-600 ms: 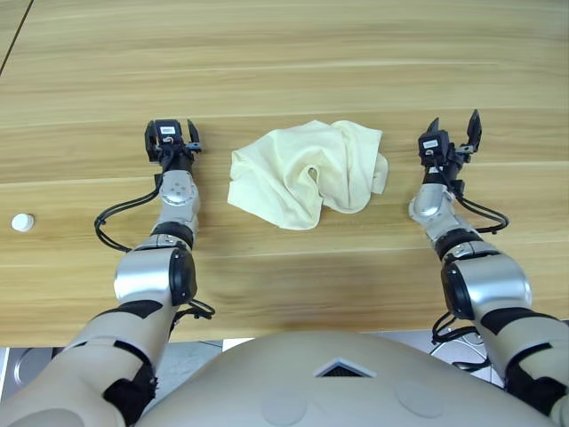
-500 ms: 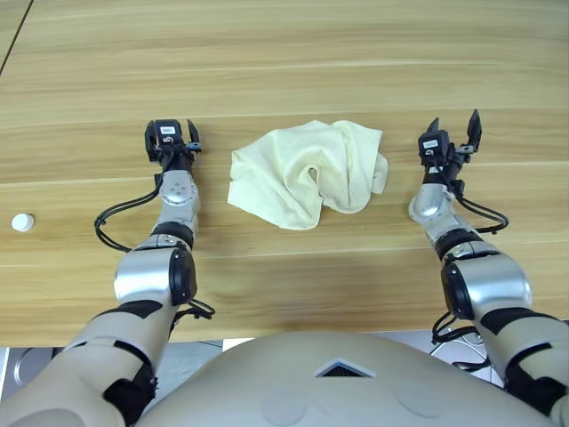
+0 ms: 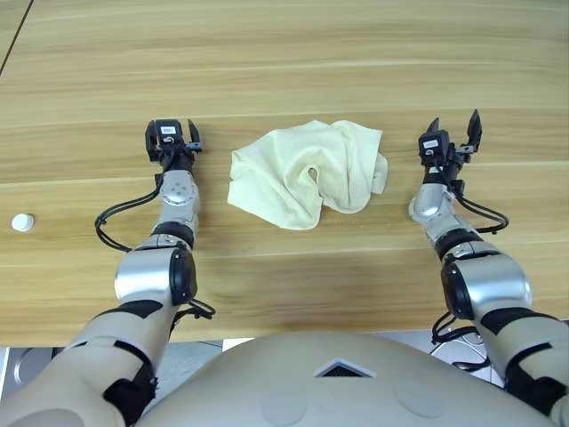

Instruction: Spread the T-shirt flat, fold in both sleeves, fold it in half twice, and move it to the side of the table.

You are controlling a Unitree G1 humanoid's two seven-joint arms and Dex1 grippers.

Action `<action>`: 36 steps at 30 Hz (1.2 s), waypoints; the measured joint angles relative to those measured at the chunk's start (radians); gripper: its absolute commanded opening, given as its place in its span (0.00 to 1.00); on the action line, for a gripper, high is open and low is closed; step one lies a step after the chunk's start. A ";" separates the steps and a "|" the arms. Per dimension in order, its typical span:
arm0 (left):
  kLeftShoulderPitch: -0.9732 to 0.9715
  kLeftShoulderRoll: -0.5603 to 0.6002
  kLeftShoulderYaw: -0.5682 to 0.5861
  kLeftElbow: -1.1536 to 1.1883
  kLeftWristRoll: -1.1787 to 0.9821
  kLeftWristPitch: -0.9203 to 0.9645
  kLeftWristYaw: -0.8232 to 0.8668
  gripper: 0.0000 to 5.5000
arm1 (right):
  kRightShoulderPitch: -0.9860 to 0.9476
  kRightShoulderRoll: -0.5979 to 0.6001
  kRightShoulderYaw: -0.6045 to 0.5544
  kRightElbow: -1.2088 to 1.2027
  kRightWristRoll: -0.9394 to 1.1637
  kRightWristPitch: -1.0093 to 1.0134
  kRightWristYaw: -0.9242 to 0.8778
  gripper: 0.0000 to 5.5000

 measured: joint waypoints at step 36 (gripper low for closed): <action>-0.005 -0.034 0.108 -0.011 -0.154 -0.036 -0.171 0.71 | 0.018 -0.007 -0.027 -0.010 0.026 -0.061 0.022 0.66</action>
